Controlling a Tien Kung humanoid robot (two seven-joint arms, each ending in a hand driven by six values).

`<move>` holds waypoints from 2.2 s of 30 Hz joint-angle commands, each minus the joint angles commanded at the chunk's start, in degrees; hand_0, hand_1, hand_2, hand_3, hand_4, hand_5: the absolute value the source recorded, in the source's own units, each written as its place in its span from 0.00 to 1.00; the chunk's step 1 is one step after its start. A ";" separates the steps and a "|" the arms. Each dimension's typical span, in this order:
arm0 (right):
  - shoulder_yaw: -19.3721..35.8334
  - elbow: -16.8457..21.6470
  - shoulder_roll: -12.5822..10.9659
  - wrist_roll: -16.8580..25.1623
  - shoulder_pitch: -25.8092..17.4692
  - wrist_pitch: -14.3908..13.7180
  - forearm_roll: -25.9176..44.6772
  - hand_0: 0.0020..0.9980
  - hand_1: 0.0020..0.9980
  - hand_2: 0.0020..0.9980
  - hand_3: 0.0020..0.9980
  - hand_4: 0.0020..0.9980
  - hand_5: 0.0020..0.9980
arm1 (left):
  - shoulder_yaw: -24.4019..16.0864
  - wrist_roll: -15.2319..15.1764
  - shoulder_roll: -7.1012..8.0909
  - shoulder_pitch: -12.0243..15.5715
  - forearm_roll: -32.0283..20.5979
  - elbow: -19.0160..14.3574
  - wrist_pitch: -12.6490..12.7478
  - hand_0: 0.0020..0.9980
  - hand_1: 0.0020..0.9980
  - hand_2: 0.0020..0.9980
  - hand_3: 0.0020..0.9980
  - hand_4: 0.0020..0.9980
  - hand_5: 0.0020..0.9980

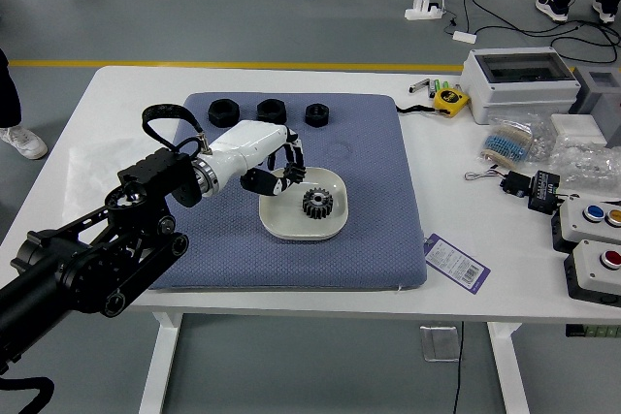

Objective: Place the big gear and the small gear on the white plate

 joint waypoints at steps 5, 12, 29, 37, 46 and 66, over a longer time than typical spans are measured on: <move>-0.09 0.01 -0.03 0.10 -0.03 -0.03 0.26 0.68 0.66 0.74 0.59 0.80 0.72 | 2.64 -0.18 -0.59 -0.46 0.10 1.90 0.27 0.26 0.38 0.43 0.53 0.56 0.00; -0.01 0.04 -0.04 0.07 -0.21 -0.05 0.09 0.68 0.66 0.74 0.59 0.80 0.72 | 3.55 0.49 -1.20 -0.54 0.34 4.43 -0.07 0.28 0.39 0.45 0.56 0.59 0.00; 0.38 0.04 0.03 -0.10 -0.74 -0.11 -0.53 0.69 0.66 0.74 0.59 0.80 0.71 | 2.36 0.24 -1.21 0.31 -4.44 4.06 -0.80 0.36 0.49 0.58 0.68 1.00 0.41; 0.08 0.05 0.03 0.00 -0.64 -0.09 0.01 0.69 0.66 0.74 0.59 0.80 0.71 | 0.95 -1.56 -1.45 0.43 -4.77 2.90 3.35 0.36 0.51 0.63 0.71 1.00 0.43; -0.09 0.04 0.01 0.06 -0.45 -0.03 0.29 0.69 0.66 0.74 0.59 0.80 0.71 | -5.29 -1.97 -1.55 1.36 -4.36 1.91 8.11 0.35 0.47 0.55 0.60 0.86 0.28; -0.25 -0.09 0.05 0.27 -0.29 0.06 0.54 0.68 0.66 0.74 0.59 0.80 0.71 | -28.19 -6.47 -3.40 12.02 -33.37 2.60 9.76 0.48 0.51 0.59 0.58 0.79 0.26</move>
